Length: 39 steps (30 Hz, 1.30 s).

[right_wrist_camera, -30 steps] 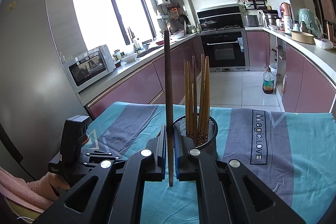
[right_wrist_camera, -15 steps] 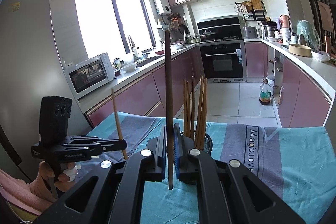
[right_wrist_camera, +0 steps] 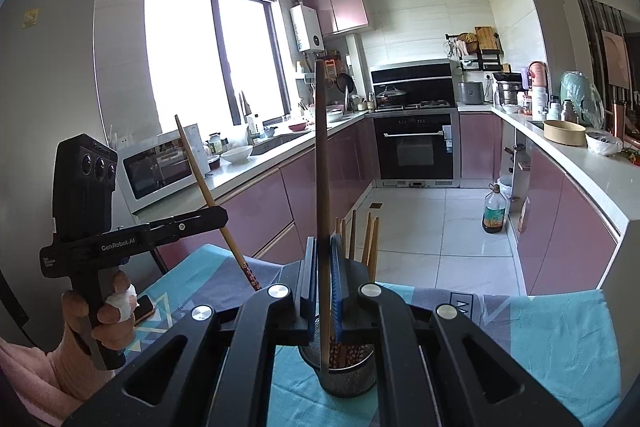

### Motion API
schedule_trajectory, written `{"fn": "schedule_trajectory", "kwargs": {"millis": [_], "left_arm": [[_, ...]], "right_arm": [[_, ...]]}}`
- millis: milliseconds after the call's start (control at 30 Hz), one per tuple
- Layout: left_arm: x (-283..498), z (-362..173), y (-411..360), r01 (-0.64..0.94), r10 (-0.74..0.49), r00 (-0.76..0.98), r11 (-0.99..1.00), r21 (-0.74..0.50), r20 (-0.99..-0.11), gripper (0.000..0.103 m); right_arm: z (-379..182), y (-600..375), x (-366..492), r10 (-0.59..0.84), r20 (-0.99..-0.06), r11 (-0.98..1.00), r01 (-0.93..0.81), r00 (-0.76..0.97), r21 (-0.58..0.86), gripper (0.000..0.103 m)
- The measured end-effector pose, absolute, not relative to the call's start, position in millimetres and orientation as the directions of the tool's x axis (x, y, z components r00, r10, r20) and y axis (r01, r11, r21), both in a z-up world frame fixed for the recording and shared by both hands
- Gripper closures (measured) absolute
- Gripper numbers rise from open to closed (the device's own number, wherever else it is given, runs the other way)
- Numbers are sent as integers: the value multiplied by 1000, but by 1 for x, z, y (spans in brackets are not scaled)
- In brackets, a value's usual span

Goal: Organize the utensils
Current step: 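Lower the chopstick into the mesh cup with the right gripper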

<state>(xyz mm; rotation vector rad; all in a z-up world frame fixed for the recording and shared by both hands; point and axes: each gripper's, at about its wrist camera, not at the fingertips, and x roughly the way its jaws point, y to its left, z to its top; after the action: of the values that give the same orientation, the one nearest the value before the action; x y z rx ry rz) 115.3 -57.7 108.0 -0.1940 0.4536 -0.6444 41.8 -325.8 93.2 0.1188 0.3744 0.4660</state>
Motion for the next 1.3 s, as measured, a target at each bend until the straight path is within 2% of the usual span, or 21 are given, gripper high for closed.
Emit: {"fn": "schedule_trajectory", "kwargs": {"millis": [267, 500, 833, 1100, 1200, 1267, 1300], "left_arm": [[143, 75, -93, 525, -583, 669, 810, -262, -461, 96], [156, 39, -109, 522, -559, 616, 818, -243, -555, 96], [169, 14, -120, 508, -514, 598, 836, -206, -615, 95], [165, 12, -122, 508, -511, 608, 838, -197, -607, 81], [164, 15, -116, 499, -502, 621, 845, -191, -601, 72], [162, 17, -113, 485, -489, 635, 855, -183, -598, 56], [161, 18, -112, 480, -483, 643, 859, -178, -595, 55]], "right_arm": [[75, -320, 67, 442, -366, 897, -394, 819, 200, 98], [47, -310, 88, 443, -455, 896, -390, 773, 210, 98], [23, -301, 102, 424, -536, 905, -366, 730, 218, 98], [17, -299, 103, 418, -546, 908, -355, 726, 223, 96], [15, -300, 100, 419, -547, 907, -355, 724, 225, 96], [14, -300, 98, 417, -545, 908, -353, 727, 225, 85], [14, -300, 98, 417, -543, 908, -352, 729, 226, 82]]}}
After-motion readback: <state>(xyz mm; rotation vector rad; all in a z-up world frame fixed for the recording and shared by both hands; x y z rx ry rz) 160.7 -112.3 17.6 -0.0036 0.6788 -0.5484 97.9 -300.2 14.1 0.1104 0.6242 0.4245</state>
